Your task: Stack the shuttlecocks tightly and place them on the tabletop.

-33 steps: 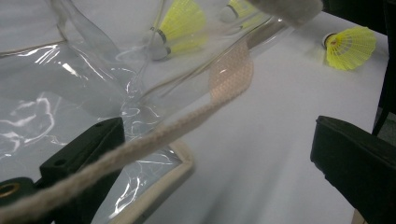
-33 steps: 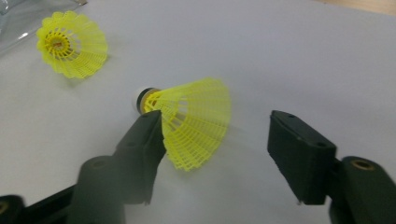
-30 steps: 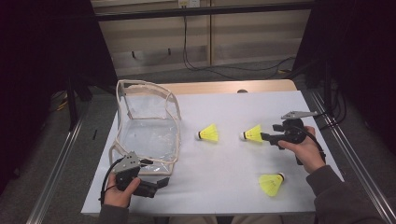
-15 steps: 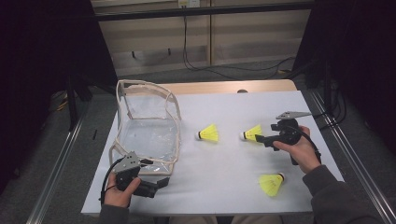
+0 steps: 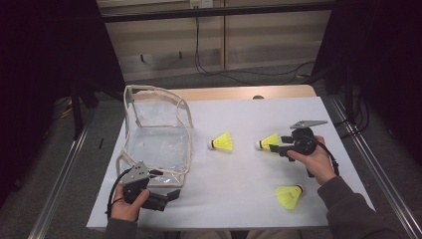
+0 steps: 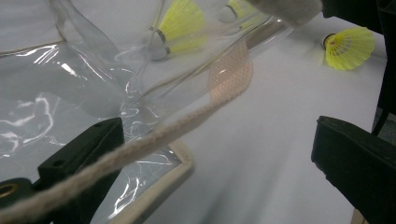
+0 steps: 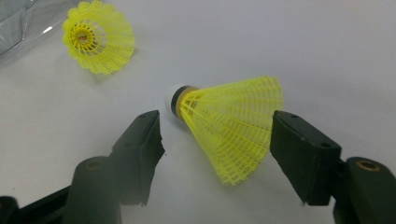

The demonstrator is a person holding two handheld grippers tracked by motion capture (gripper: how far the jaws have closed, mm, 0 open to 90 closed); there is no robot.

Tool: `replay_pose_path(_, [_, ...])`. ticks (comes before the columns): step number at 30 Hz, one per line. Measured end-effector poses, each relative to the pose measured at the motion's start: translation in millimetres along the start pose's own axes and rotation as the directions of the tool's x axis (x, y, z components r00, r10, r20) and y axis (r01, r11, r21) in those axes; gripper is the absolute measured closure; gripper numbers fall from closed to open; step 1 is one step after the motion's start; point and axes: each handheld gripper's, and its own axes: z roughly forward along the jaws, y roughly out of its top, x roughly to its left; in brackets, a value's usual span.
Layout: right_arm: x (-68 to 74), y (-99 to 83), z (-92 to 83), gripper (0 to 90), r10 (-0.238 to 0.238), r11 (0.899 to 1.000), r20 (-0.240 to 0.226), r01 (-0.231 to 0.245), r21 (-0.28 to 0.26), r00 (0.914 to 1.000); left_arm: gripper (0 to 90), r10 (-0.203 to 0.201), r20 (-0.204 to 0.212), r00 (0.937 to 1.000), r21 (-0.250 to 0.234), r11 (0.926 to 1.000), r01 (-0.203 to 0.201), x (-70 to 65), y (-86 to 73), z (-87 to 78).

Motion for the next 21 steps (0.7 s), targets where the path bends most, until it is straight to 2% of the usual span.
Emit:
replay_pose_path(11, [1.2,-0.3,1.8,56.2,-0.017,1.0,-0.026,0.017,-0.002,0.9995,3.1,0.002,-0.002,1.0,0.0,1.0,-0.002,-0.1,0.1,0.1])
replay_pose_path(21, [2.9,-1.1,6.7,64.4,-0.035,0.999,-0.04,0.036,0.006,0.9986,3.1,0.001,0.001,1.0,0.001,1.0,-0.001,-0.2,0.2,-0.4])
